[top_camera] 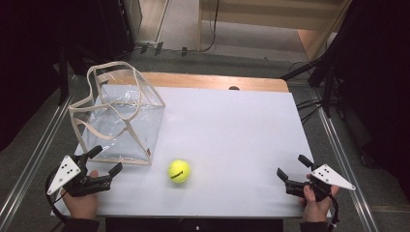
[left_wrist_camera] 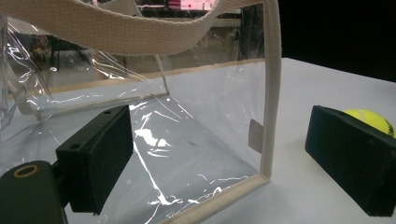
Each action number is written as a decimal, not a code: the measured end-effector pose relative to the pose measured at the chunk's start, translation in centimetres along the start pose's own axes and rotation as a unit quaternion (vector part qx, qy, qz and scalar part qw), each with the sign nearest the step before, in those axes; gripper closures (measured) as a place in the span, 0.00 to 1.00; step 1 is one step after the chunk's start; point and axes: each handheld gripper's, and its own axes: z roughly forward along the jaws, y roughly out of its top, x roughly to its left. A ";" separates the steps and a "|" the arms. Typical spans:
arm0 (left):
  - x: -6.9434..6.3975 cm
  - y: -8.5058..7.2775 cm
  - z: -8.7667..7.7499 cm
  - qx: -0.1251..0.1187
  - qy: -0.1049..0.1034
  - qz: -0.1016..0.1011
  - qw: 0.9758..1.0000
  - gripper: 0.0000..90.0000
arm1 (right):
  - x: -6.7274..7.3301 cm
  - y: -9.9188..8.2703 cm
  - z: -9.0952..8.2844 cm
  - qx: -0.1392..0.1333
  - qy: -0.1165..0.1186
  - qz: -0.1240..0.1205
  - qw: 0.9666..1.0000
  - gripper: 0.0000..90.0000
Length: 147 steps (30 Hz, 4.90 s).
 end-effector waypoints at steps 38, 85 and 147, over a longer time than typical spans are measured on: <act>-0.3 -0.1 0.2 0.007 0.000 0.005 1.000 0.09 | 6.4 6.5 3.9 0.058 0.109 -0.092 0.988 0.04; -0.2 -0.1 0.2 0.008 -0.002 0.003 1.000 0.09 | 14.3 10.1 10.0 0.167 0.192 -0.179 0.951 0.05; -0.1 -0.1 0.2 0.008 -0.004 0.001 1.000 0.09 | 21.1 9.9 15.8 0.253 0.245 -0.237 0.905 0.05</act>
